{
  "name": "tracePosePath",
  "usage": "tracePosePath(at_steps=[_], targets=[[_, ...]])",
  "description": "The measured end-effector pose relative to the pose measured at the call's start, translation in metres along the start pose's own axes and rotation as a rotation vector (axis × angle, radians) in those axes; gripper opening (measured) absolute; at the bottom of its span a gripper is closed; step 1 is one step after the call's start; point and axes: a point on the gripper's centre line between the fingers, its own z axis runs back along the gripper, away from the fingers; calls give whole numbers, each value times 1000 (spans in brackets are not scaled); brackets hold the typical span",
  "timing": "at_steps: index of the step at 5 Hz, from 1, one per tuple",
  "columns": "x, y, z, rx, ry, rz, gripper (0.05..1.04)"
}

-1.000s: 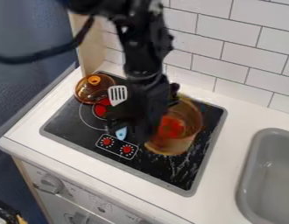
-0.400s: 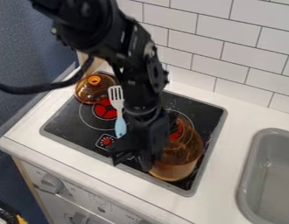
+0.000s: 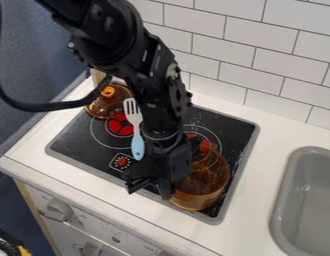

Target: Move the brown pot below of the right stove

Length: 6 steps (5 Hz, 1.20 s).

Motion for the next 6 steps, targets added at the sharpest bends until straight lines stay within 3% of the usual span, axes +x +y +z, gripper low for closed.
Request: tracePosePath(at_steps=[1, 2, 4, 5, 6], targets=[[-2, -1, 0, -3, 11, -4, 126], [0, -2, -1, -11, -3, -8, 324], [1, -3, 1, -24, -14, -32, 932], [-3, 3, 17, -19, 8, -53, 1009], [-4, 10, 46, -34, 67, -101, 1004]])
